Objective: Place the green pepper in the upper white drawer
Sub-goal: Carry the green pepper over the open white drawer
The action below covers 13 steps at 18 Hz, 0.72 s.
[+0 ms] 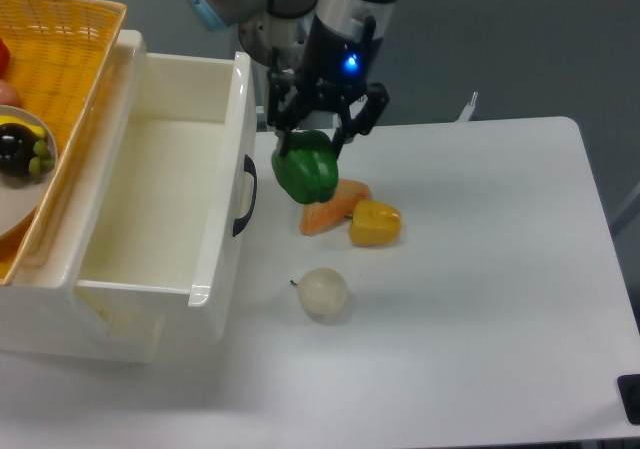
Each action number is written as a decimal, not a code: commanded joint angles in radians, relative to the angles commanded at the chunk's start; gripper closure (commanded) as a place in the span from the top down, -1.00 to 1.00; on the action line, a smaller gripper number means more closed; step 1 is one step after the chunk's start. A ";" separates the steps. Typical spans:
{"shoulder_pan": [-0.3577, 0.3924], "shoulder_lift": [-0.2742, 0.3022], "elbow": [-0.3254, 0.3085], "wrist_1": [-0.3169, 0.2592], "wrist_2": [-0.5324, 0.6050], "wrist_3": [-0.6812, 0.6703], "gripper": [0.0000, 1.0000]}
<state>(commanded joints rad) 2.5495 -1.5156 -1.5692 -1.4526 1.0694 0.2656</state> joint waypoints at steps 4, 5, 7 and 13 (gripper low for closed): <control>-0.023 0.005 0.000 -0.008 -0.039 -0.058 -0.01; -0.041 0.006 -0.006 -0.008 -0.039 -0.060 -0.01; -0.078 0.006 -0.014 -0.009 -0.037 -0.060 -0.01; -0.135 -0.005 -0.015 -0.014 -0.032 -0.062 -0.01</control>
<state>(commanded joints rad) 2.4146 -1.5201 -1.5846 -1.4665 1.0370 0.2040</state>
